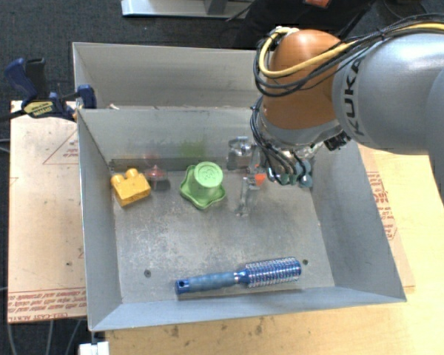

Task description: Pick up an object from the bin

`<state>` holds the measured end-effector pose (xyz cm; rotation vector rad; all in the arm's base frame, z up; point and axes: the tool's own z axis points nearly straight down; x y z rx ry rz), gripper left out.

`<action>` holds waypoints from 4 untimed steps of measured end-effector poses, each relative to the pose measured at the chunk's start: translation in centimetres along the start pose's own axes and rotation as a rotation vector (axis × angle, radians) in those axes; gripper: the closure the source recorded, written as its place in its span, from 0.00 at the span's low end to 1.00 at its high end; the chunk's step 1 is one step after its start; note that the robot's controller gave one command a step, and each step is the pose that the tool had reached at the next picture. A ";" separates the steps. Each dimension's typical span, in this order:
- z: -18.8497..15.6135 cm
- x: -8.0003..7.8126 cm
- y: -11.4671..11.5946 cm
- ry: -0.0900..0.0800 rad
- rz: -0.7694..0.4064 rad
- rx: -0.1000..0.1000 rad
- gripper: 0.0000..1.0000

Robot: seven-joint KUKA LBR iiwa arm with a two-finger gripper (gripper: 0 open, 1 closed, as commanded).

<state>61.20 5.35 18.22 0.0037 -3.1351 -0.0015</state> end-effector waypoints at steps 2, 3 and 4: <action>10.5 12.8 2.2 -0.006 -0.048 0.001 0.00; 10.3 12.7 2.4 -0.005 -0.050 0.000 1.00; -2.3 12.7 4.3 -0.014 -0.046 -0.001 1.00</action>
Offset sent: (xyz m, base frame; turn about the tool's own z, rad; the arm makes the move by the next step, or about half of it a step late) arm -0.0939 0.0520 -0.0368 0.0274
